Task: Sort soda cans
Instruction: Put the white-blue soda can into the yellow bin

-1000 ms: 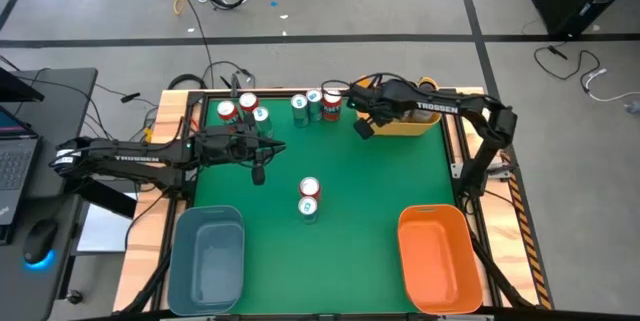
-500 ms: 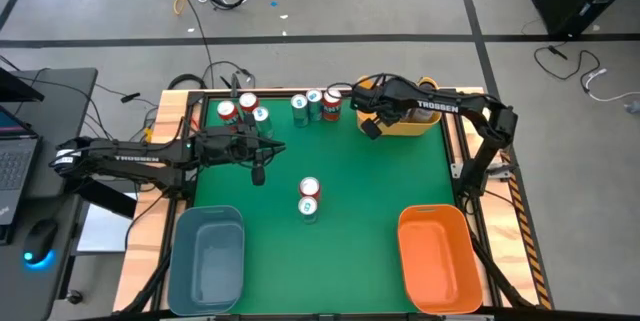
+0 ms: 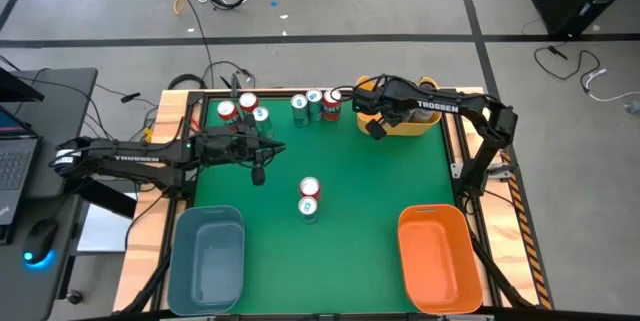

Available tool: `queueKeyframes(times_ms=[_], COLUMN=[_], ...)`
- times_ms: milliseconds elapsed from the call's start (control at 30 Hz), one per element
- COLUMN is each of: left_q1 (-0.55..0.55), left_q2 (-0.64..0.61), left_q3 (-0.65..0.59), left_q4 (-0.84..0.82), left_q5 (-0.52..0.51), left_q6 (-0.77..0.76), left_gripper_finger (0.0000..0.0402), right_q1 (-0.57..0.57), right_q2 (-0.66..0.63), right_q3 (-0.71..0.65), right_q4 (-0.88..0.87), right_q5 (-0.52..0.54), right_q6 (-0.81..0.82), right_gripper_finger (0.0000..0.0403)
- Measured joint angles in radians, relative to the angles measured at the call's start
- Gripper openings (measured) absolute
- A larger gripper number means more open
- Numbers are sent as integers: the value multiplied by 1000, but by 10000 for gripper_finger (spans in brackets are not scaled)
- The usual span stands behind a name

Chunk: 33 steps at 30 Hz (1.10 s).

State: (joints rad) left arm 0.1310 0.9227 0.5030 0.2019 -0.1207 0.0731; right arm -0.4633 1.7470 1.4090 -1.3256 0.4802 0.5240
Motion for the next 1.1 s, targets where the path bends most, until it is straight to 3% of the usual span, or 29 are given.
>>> queueKeyframes(times_ms=[1100], left_q1=[0], left_q2=[0], left_q3=[0], left_q4=[4], left_q5=[0], left_q6=[0], left_gripper_finger=[50], right_q1=[21], right_q2=[-40], right_q3=[-1], right_q4=[124], right_q5=[65], right_q6=[-101], right_gripper_finger=[0])
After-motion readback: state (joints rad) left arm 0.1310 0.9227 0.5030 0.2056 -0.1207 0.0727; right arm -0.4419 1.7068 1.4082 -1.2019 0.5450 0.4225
